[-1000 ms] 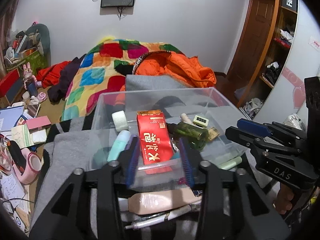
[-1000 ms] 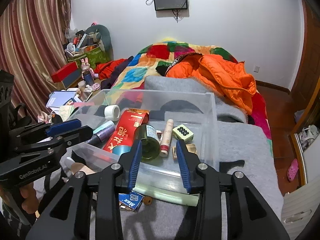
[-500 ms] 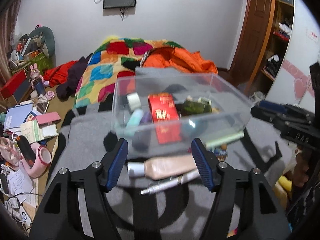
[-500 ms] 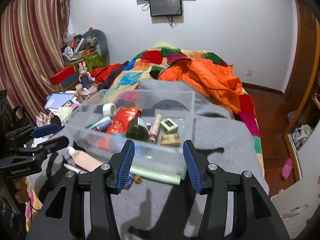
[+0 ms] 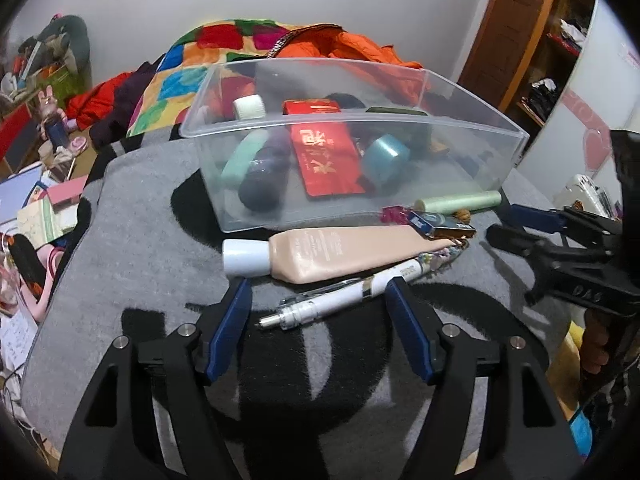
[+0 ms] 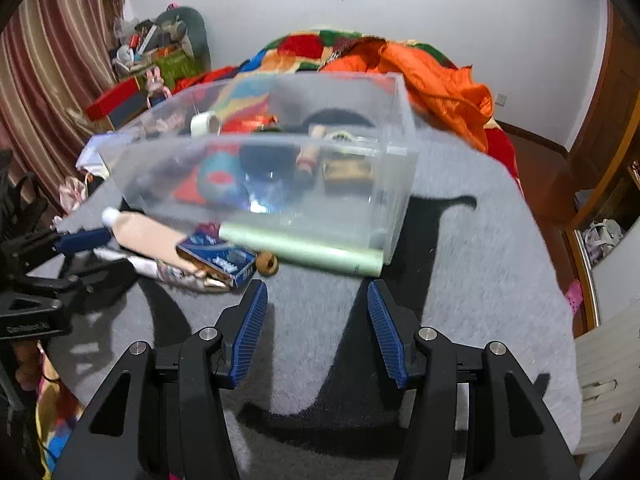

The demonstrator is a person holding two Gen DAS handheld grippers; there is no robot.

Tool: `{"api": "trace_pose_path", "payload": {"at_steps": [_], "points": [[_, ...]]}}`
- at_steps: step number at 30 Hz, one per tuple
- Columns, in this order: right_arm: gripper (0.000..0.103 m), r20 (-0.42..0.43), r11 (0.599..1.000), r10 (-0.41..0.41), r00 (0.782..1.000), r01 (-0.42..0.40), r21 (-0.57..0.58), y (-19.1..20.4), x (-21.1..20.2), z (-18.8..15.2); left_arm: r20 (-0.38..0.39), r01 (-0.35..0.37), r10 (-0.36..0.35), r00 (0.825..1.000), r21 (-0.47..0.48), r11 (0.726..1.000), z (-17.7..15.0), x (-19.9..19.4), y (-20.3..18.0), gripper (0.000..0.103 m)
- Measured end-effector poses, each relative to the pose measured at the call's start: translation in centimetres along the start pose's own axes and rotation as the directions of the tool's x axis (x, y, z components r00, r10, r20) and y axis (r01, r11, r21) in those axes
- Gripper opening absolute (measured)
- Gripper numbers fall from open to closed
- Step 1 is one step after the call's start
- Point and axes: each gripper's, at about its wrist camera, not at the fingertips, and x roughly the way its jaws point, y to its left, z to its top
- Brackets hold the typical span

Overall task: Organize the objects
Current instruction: 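Grasp the white pen with the left gripper while the right grasps the brown walnut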

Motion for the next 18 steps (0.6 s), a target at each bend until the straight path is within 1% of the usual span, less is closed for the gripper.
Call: {"api": "trace_pose_path", "payload": {"at_steps": [3,5,8,11,12,13,15,18], "points": [[0.049,0.0,1.0,-0.009,1.0,0.009,-0.021,0.8,0.6,0.0,0.002,0.034,-0.034,0.999,0.02,0.999,-0.2,-0.2,-0.8,0.069],[0.049,0.005,1.0,-0.013,1.0,0.013,-0.028,1.2,0.6,0.1,0.006,0.033,-0.034,0.999,0.035,0.999,-0.4,-0.3,-1.2,0.069],[0.049,-0.001,0.999,0.037,0.999,-0.037,-0.035,1.7,0.5,0.0,0.0,0.05,-0.05,0.999,0.053,0.997,-1.2,-0.9,-1.6,0.067],[0.049,0.0,0.997,0.041,0.999,-0.041,-0.06,2.2,0.3,-0.3,0.0,0.058,-0.058,0.998,0.066,0.996,-1.9,-1.8,-1.9,0.067],[0.049,-0.001,0.996,0.057,0.998,-0.057,-0.063,2.3,0.2,-0.4,-0.002,0.072,-0.072,0.997,0.065,0.995,-2.1,-2.1,-1.8,0.067],[0.049,-0.004,0.995,0.076,0.997,-0.076,-0.065,2.4,0.1,-0.5,-0.007,0.103,-0.103,0.995,0.063,0.993,-2.4,-2.4,-1.8,0.066],[0.052,-0.012,0.988,0.134,0.991,-0.134,-0.074,2.7,0.0,-0.6,-0.02,0.155,-0.154,0.988,0.067,0.986,-2.9,-2.7,-2.0,0.064],[0.052,-0.012,0.982,0.159,0.987,-0.159,-0.101,3.3,-0.3,-0.8,-0.019,0.126,-0.124,0.992,0.108,0.986,-3.1,-2.5,-2.7,0.064]]}}
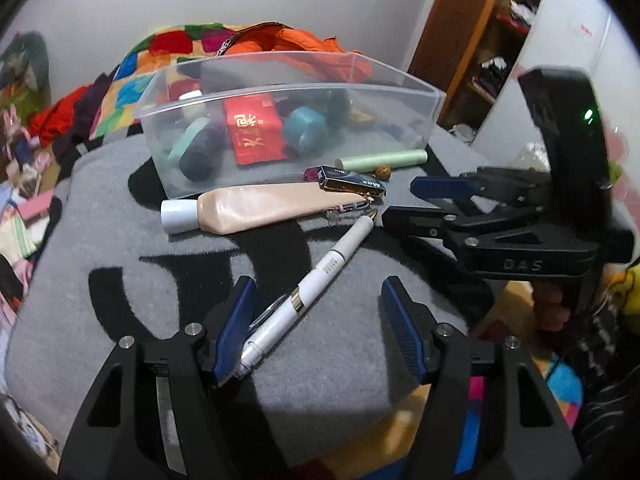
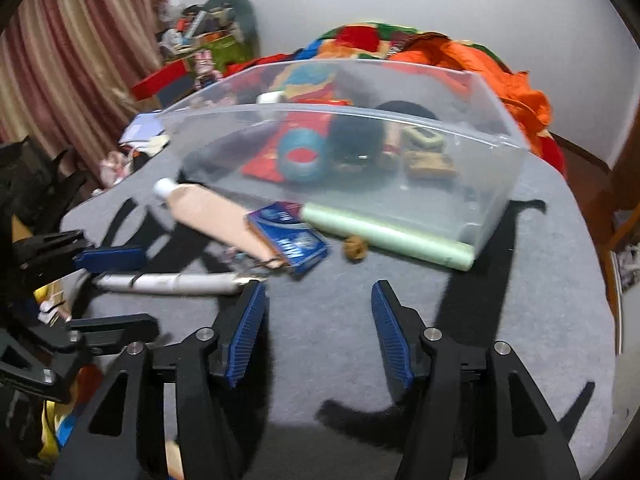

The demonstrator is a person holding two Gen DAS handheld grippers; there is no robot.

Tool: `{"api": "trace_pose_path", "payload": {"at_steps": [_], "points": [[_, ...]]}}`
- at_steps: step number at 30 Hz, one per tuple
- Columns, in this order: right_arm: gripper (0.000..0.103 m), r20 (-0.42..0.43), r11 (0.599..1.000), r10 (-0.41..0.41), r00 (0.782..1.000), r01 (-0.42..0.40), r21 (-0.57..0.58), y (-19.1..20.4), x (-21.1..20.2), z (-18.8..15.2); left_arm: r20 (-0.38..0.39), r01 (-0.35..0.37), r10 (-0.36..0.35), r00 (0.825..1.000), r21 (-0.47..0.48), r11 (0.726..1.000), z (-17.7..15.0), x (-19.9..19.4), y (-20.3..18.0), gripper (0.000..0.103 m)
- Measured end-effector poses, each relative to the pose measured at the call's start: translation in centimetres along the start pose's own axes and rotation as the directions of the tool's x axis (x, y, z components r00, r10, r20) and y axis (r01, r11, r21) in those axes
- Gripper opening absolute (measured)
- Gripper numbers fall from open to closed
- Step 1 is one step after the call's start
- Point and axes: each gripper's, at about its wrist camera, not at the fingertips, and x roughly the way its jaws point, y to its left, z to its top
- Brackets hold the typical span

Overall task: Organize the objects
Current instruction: 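Grasp the white pen with the left gripper while the right grasps the brown walnut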

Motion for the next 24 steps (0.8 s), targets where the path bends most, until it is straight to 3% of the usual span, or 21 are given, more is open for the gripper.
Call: {"api": "trace_pose_path", "payload": {"at_steps": [3,8,12,16,24], "points": [[0.052,0.0,1.0,-0.005,1.0,0.005,0.024,-0.3,0.1,0.3,0.003,-0.018,0.018,1.0,0.017,1.0,0.2,0.5,-0.4,0.06],[0.052,0.002,0.993,-0.034,0.999,0.033,0.11,-2.3,0.2,0.8,0.017,-0.051,0.051,0.999,0.014,0.999,1.0,1.3,-0.1,0.041],[0.034,0.004,0.988,-0.058,0.998,0.056,0.142,-3.1,0.7,1.3,0.034,-0.067,0.067,0.997,-0.014,0.998,0.7,1.0,0.3,0.029],[0.026,0.01,0.99,-0.061,0.998,0.059,0.13,-2.7,0.9,1.5,0.042,-0.07,0.071,0.997,-0.041,0.997,-0.1,0.2,0.5,0.019],[0.025,0.011,0.992,-0.095,0.995,0.093,0.086,-1.7,1.7,1.9,0.039,-0.091,0.09,0.995,0.018,0.996,-0.4,0.1,-0.4,0.017]]}}
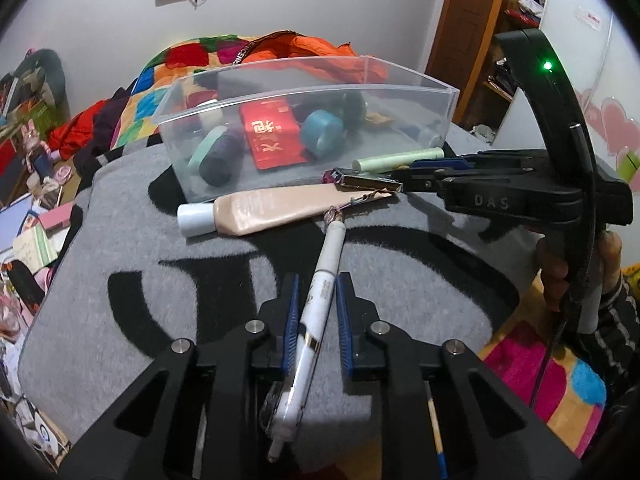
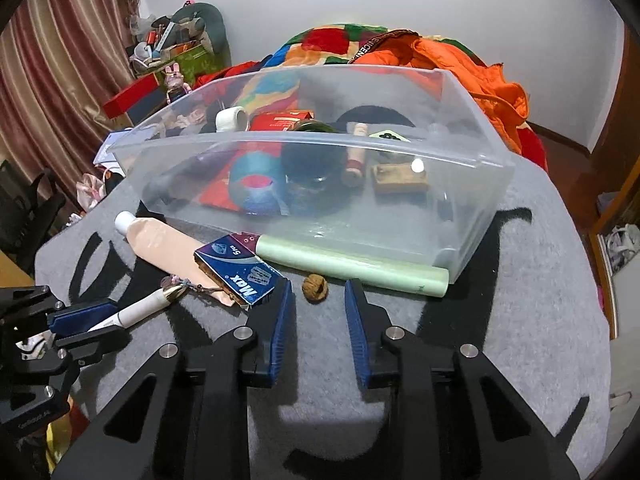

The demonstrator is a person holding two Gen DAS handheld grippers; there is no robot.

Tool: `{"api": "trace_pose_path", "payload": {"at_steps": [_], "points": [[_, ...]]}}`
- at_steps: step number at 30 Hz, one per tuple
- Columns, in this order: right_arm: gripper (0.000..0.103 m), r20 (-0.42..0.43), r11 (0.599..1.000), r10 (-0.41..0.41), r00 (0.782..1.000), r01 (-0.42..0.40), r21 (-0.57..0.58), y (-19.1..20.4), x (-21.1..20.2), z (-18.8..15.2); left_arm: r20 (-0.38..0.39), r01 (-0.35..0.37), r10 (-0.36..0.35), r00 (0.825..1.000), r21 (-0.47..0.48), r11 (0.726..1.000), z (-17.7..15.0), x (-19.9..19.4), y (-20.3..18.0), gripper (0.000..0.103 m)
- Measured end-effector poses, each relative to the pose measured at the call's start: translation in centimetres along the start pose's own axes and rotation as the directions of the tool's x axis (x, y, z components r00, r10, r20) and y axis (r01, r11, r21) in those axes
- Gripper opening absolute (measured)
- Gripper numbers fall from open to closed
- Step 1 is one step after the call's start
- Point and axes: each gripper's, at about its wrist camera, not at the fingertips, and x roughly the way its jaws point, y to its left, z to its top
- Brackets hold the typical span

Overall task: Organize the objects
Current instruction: 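Grasp the white pen with the left gripper while the right grasps the brown walnut, then carry the pen and walnut into the clear box and release both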

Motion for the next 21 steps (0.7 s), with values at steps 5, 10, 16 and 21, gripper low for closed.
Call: {"api": "trace_pose_path", "payload": {"at_steps": [5,10,16,21], "points": [[0.012,0.012,1.0,-0.006,1.0,0.006,-0.001,0.1,-0.2,-0.3,0.03,-0.037,0.035,0.999,0.041,0.998,0.1,0.4,-1.1,0.012],[0.012,0.026,1.0,0.01,1.0,-0.01,0.003,0.1,-1.0,-0.6,0.037,-0.053,0.05,0.998,0.063,0.997,-0.4,-0.5,-2.0,0.01],[0.012,0.063,1.0,0.026,0.998,-0.026,0.009,0.0,-2.8,-0.5,0.084,-0.051,0.048,0.995,0.034,0.998,0.4,-2.5,-1.7,0.01],[0.012,0.109,0.999,0.032,0.994,-0.035,0.022,-0.4,-4.7,0.3,0.126,-0.047,0.046,0.991,0.003,0.999,2.0,-3.5,-1.1,0.01]]}}
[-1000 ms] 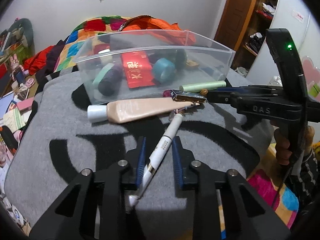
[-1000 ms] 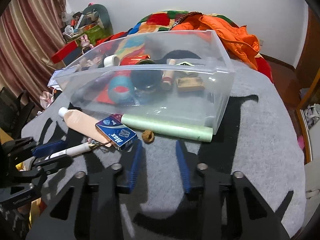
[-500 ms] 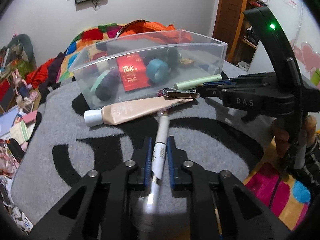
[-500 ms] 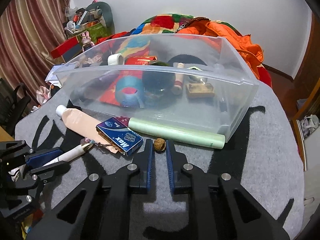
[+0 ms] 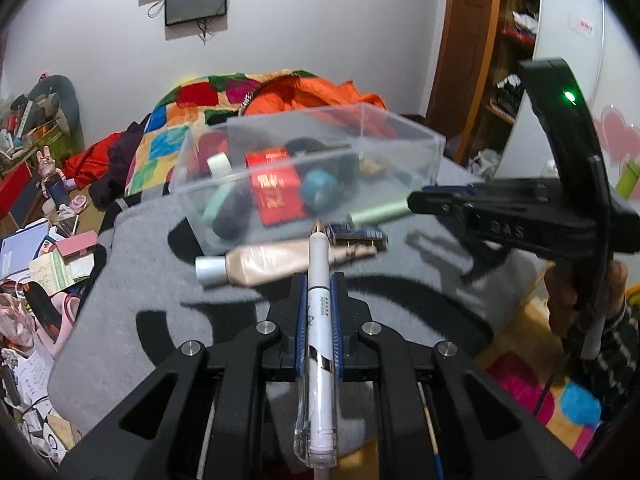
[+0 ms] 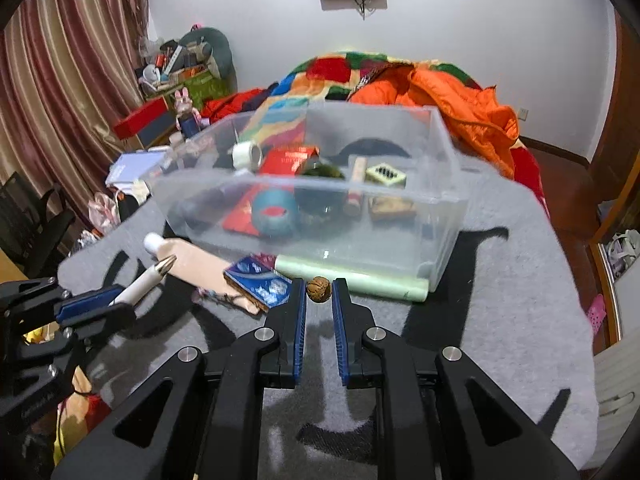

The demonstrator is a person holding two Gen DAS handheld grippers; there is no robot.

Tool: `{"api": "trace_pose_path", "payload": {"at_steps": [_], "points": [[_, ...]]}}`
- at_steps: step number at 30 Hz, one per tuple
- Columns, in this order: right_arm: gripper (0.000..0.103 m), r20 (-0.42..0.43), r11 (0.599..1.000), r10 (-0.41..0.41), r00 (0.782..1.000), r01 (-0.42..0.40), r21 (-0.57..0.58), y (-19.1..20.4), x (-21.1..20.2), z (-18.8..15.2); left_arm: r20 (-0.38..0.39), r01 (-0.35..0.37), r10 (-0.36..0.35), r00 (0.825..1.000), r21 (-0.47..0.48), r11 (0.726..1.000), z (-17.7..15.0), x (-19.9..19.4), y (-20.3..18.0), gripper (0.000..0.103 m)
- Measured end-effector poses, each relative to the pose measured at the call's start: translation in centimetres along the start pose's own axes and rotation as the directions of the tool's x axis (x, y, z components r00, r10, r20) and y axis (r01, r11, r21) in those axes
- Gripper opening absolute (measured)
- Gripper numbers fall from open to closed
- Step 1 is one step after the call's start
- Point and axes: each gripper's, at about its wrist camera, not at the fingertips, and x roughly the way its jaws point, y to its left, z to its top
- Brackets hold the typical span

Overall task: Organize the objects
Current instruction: 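Carry the pen and walnut into the clear box and release both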

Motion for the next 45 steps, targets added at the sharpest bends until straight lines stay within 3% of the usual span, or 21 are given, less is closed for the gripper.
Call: {"api": "trace_pose_path", "payload": {"at_steps": [17,24,35,45], "points": [[0.012,0.149,1.0,-0.009,0.989,0.009,0.003,-0.4,-3.4,4.2,0.138,-0.007,0.015,0.99,-0.063,0.998,6.7,-0.9,1.8,0.01],[0.012,0.183,0.999,-0.035,0.983,0.038,-0.011,-0.6,-3.1,6.3,0.156,0.004,0.006,0.988,-0.064,0.998,8.9,-0.3,2.2,0.01],[0.012,0.136,0.998,-0.063,0.989,0.062,0.012,-1.7,0.0,7.7,0.105,0.035,-0.028,0.994,-0.066,0.997,11.7,2.7,2.7,0.01],[0.012,0.068,0.997,-0.077,0.995,0.075,0.028,-2.5,2.7,7.7,0.05,0.005,-0.002,0.999,-0.052,0.999,12.6,5.7,3.1,0.01]]}}
